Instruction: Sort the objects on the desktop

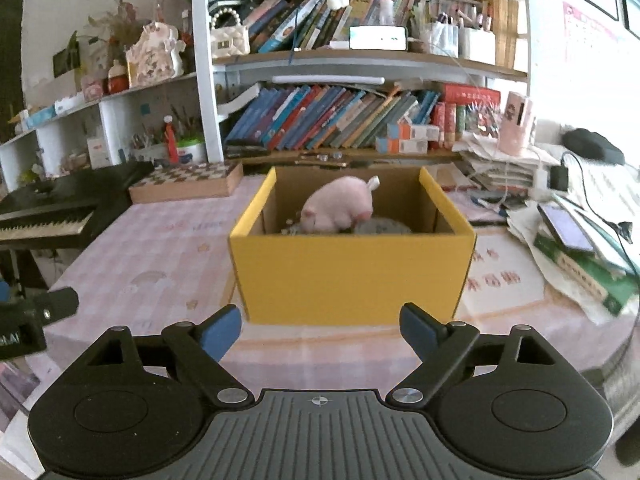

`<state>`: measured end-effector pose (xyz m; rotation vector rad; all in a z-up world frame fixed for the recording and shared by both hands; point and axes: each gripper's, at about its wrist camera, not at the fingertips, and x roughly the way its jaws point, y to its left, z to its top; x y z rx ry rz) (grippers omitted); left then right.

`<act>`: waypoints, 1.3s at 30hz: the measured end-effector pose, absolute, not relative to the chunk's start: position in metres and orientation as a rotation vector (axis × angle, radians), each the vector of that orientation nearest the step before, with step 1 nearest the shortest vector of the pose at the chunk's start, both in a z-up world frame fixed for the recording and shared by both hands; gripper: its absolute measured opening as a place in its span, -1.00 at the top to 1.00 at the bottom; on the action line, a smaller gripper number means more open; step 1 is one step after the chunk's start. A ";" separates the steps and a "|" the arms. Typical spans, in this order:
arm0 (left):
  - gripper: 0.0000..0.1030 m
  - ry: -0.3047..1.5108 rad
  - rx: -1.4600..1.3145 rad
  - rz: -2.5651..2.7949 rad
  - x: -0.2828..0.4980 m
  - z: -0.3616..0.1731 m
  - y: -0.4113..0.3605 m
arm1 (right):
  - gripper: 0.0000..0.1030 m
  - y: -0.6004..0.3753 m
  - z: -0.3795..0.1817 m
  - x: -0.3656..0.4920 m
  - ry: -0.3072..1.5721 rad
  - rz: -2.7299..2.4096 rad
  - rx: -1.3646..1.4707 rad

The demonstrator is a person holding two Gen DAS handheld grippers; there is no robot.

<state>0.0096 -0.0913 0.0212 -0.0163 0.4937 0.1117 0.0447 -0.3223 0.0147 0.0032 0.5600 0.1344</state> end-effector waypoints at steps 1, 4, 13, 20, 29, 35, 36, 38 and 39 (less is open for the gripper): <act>-1.00 0.504 -0.017 0.106 0.005 0.018 -0.091 | -0.74 -0.320 0.013 0.039 0.566 0.130 0.002; -1.00 0.534 -0.025 0.078 -0.006 0.013 -0.086 | -0.79 -0.313 0.008 0.025 0.588 0.118 -0.002; -1.00 0.552 -0.029 0.074 -0.032 0.008 -0.070 | -0.89 -0.297 0.001 -0.002 0.614 0.109 -0.004; -1.00 0.553 -0.031 0.068 -0.040 0.010 -0.062 | -0.90 -0.287 0.001 -0.009 0.620 0.116 -0.007; -1.00 0.574 -0.026 0.063 -0.041 0.006 -0.057 | -0.91 -0.279 0.000 -0.011 0.629 0.124 -0.020; -1.00 0.589 -0.019 0.057 -0.038 0.005 -0.057 | -0.92 -0.277 -0.001 -0.009 0.640 0.122 -0.022; -1.00 0.591 -0.018 0.056 -0.038 0.004 -0.057 | -0.92 -0.277 -0.001 -0.009 0.641 0.122 -0.022; -1.00 0.594 -0.016 0.055 -0.037 0.004 -0.056 | -0.92 -0.276 -0.002 -0.009 0.643 0.123 -0.023; -1.00 0.596 -0.015 0.055 -0.036 0.004 -0.056 | -0.92 -0.276 -0.002 -0.008 0.644 0.123 -0.023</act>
